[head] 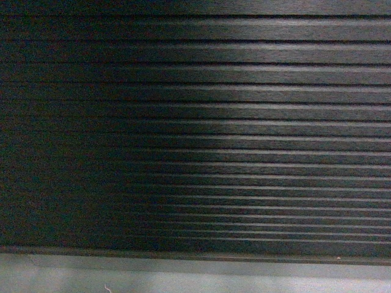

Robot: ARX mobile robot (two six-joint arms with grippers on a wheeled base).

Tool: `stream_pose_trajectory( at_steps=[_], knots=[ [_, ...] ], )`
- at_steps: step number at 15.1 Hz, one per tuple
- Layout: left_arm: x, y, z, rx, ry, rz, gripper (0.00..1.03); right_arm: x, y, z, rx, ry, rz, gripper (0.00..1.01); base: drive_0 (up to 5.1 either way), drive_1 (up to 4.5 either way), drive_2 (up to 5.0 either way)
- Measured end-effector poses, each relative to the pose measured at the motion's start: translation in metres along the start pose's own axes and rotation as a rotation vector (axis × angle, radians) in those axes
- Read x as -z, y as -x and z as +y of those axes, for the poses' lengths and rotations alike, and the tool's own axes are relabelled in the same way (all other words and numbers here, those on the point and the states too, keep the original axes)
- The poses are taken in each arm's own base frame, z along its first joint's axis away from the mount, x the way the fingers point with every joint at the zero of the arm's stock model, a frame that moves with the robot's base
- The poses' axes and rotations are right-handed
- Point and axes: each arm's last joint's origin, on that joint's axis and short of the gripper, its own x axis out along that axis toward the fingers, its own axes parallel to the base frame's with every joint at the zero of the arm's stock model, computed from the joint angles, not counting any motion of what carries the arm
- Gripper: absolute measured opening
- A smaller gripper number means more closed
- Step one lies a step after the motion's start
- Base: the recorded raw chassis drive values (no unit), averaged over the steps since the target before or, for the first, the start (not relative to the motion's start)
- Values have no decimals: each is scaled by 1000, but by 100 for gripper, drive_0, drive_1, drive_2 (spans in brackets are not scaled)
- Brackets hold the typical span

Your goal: Place dark red mango on scale at checkout

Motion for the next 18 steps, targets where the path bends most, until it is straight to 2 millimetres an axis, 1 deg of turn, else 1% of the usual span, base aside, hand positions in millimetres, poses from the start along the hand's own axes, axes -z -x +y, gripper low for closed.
stream_pose_trajectory(
  at_steps=[18],
  knots=[
    [1, 0, 0, 0, 0, 5, 98, 0, 0, 0, 1, 0, 2, 98, 0, 0, 0]
  ],
)
